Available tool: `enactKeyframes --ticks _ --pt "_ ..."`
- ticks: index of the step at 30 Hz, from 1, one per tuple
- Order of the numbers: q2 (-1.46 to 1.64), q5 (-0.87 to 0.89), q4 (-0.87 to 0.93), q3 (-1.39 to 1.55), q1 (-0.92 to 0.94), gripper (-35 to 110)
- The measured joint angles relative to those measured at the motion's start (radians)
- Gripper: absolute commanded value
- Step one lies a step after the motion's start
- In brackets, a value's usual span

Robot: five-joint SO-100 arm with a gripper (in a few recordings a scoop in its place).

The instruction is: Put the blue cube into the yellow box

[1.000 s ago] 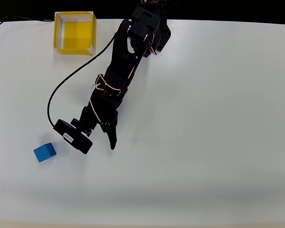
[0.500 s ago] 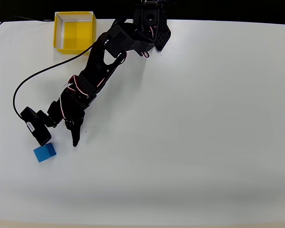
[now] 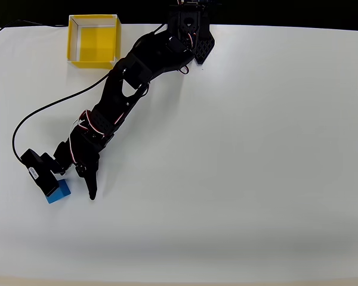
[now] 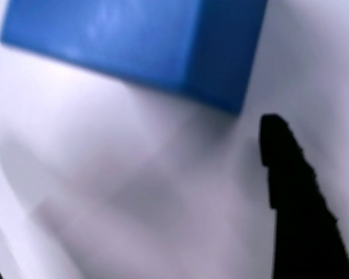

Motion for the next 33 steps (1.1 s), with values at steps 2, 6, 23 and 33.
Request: enactKeyframes --ticks 2,6,23,33 --pt "-0.031 -0.012 -0.009 -0.037 -0.003 57" --pt "-0.078 -0.04 -0.025 -0.075 -0.005 57" --pt "-0.232 -0.083 -0.067 -0.267 0.021 53" --pt "-0.299 -0.135 -0.107 -0.364 0.06 47"
